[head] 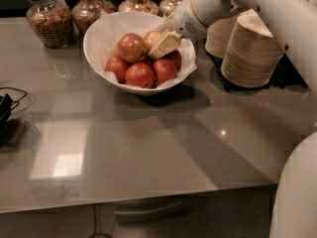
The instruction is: Pick apple from white bowl
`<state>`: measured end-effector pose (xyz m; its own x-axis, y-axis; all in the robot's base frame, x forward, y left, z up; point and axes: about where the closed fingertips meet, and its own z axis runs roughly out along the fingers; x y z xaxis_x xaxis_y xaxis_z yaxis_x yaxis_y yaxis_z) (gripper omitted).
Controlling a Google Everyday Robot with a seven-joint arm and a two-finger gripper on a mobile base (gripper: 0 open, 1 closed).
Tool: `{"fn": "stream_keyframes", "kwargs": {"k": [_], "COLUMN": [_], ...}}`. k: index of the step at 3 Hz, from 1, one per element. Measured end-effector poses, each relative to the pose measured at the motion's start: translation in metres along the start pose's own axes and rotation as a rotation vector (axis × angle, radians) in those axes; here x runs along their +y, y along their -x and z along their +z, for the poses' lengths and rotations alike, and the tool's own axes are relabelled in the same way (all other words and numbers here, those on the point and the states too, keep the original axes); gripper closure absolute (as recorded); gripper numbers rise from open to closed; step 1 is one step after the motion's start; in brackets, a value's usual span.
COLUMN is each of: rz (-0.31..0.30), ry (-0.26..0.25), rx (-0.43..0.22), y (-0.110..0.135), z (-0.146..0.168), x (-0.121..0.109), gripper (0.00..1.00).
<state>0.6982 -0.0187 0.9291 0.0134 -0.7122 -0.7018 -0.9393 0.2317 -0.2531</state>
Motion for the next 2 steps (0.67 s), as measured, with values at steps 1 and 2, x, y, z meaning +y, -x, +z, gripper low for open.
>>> {"fn": "stream_keyframes", "kwargs": {"k": [1,2], "rz": [0.0,0.0], "ry": [0.0,0.0], "rx": [0.0,0.0], "y": [0.0,0.0], "z": [0.0,0.0001], "x": [0.0,0.0], "gripper": [0.7,0.93]}}
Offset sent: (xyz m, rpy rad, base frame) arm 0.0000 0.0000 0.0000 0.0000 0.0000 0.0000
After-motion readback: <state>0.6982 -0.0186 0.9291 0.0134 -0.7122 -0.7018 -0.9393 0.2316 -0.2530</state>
